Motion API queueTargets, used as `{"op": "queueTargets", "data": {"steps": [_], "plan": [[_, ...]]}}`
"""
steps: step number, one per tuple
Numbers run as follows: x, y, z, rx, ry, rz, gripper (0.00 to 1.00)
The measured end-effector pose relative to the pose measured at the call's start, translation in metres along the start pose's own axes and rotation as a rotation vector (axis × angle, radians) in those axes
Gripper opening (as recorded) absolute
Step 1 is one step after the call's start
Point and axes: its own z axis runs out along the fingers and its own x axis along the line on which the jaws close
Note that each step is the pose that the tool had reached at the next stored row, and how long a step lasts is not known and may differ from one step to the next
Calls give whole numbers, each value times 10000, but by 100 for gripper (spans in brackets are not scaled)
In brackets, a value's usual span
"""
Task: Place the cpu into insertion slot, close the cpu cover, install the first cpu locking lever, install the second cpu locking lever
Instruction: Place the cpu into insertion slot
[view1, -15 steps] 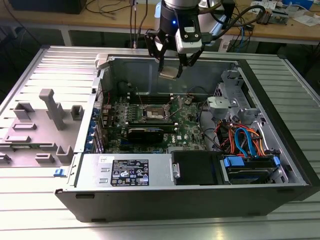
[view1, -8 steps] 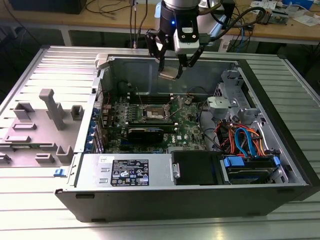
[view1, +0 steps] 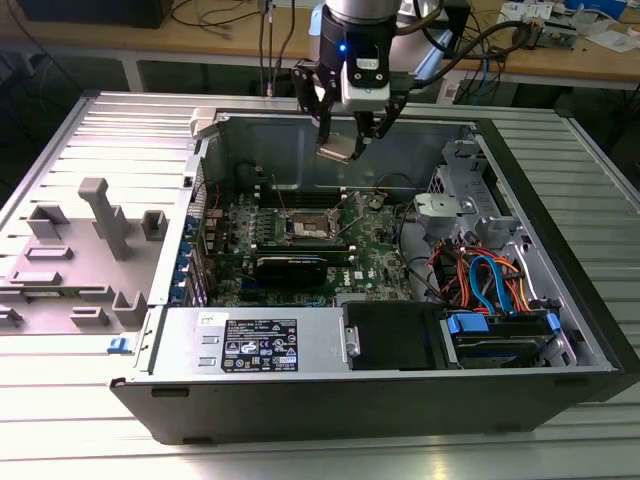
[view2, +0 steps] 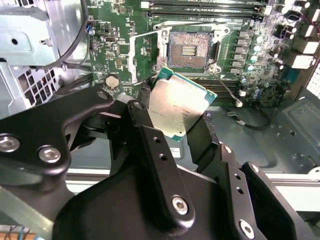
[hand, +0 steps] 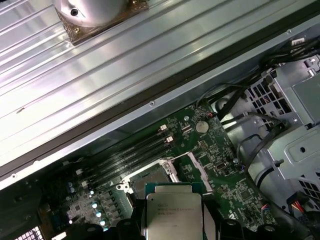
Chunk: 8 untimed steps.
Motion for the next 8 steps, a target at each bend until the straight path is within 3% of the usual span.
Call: {"op": "queueTargets", "data": {"steps": [8], "plan": [[11, -9, 26, -5, -15, 546, 54]]}}
